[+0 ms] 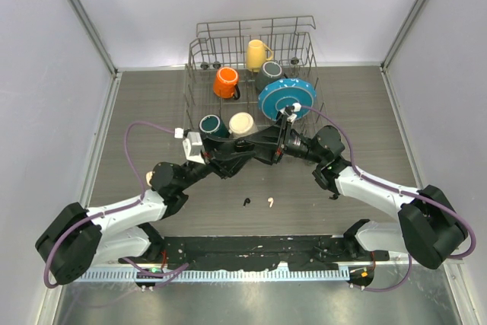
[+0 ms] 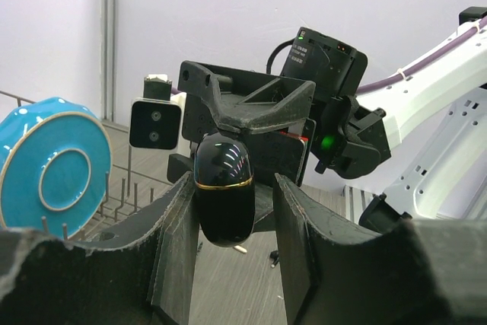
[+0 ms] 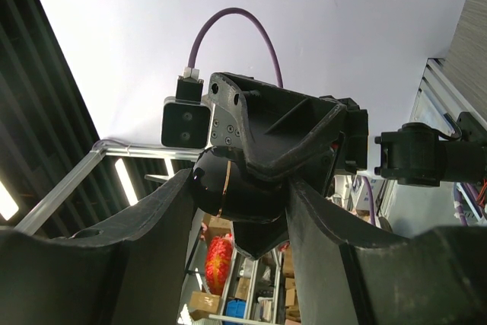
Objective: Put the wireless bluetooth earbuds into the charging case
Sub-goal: Pick up the charging case at the center of the board.
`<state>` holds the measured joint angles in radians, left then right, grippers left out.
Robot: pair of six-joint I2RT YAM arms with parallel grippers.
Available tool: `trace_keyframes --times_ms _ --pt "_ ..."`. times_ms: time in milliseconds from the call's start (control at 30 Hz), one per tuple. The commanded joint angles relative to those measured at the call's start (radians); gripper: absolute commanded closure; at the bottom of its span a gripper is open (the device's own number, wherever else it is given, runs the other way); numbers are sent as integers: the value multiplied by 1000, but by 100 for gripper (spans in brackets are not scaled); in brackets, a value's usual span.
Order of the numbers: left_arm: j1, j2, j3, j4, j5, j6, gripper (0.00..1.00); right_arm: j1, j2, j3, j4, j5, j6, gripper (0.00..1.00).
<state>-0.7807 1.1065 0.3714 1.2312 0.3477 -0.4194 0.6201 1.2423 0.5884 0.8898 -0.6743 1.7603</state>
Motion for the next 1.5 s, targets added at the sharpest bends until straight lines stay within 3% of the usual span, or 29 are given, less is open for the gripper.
trace_keyframes --times_ms 0,300,433,667,800,833,933,967,1067,1133,1233,1467 --pt "-5 1 9 91 -9 -7 55 -2 -3 -6 40 5 -8 99" --pt "-6 16 11 111 -7 -22 59 -2 -9 -7 21 5 -19 99" --pt "-5 24 14 116 -4 -25 66 -2 -11 -4 20 4 -22 99" --pt "-6 30 17 125 -6 -30 66 -2 -6 -13 17 4 -24 99" --pt "-5 39 18 132 -3 -28 76 -2 -14 4 -20 -2 -76 99" --pt "-5 41 17 132 0 -24 85 -2 -17 10 -52 -5 -91 98" --pt "-5 61 15 149 17 -10 100 -2 -38 34 -129 -10 -181 73" --pt "-6 67 9 165 19 -9 100 -2 -49 43 -150 -10 -211 57" --pt "-6 108 -12 244 25 14 100 -3 -70 97 -320 -5 -355 36" --pt "-6 139 -26 315 72 36 100 -3 -90 152 -484 10 -444 31" --pt "-6 145 -35 317 33 63 100 -5 -124 229 -713 77 -613 25" --pt "-6 124 -49 317 13 108 100 -17 -210 258 -917 241 -765 22"
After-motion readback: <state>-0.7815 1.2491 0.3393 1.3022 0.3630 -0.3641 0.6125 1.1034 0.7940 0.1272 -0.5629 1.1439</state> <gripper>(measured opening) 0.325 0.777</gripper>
